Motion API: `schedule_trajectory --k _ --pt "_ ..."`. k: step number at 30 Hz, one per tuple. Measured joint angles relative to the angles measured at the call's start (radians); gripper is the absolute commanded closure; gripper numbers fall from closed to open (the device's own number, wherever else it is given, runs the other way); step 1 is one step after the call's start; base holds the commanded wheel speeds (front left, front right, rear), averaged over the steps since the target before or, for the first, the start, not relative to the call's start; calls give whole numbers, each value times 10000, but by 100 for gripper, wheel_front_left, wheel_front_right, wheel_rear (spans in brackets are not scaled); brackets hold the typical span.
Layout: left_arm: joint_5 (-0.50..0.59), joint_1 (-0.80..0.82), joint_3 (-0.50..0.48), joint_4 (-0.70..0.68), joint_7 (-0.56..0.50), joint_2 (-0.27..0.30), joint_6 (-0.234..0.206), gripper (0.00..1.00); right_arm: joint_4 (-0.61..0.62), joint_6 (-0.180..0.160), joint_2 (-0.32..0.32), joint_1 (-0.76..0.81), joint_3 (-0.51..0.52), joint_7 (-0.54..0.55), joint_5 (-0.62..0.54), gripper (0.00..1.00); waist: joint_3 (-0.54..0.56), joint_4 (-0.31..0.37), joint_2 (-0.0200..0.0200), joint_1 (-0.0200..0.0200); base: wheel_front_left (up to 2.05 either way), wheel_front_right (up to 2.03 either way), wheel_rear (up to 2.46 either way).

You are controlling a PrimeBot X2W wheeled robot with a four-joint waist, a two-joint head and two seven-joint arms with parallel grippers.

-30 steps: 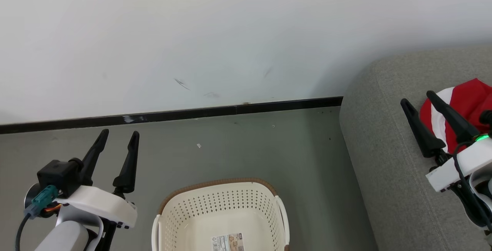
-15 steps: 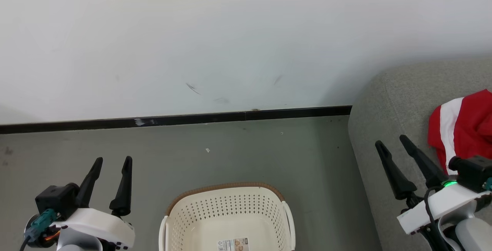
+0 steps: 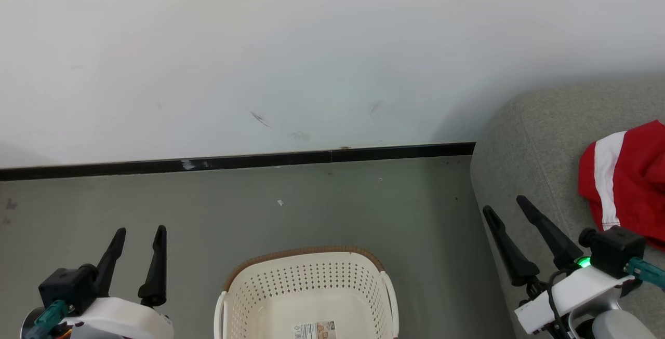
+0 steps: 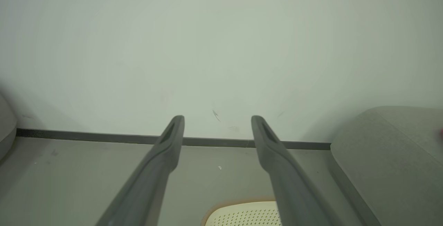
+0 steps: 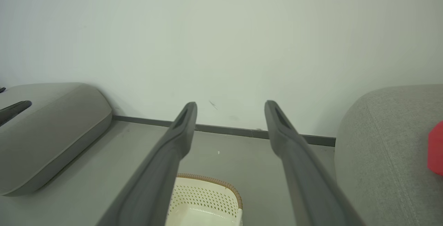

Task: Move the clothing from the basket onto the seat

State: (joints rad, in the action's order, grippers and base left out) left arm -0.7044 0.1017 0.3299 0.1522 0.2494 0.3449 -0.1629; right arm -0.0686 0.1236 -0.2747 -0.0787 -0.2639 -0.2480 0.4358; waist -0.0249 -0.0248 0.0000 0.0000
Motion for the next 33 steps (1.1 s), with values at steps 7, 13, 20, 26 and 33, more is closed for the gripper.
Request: schedule_trajectory --k 7,13,20,26,33 --pt "336 -108 -305 -100 2 -169 88 0 207 0 215 147 286 0 -366 0 -24 10 0 0 0 0 0" --pt "585 -216 -502 -148 2 -320 253 0 240 -2 385 149 554 0 -625 0 -47 32 0 0 0 0 0" --pt "888 -333 -650 -159 2 -439 337 0 259 -2 562 346 700 0 -788 0 -49 56 0 0 0 0 0" --pt "997 -335 -823 -161 2 -560 430 0 270 0 667 382 755 0 -972 0 -68 75 0 0 0 0 0" --pt "1175 -455 -1007 -157 2 -671 527 0 291 0 784 382 805 0 -1118 0 -104 104 0 0 0 0 0"
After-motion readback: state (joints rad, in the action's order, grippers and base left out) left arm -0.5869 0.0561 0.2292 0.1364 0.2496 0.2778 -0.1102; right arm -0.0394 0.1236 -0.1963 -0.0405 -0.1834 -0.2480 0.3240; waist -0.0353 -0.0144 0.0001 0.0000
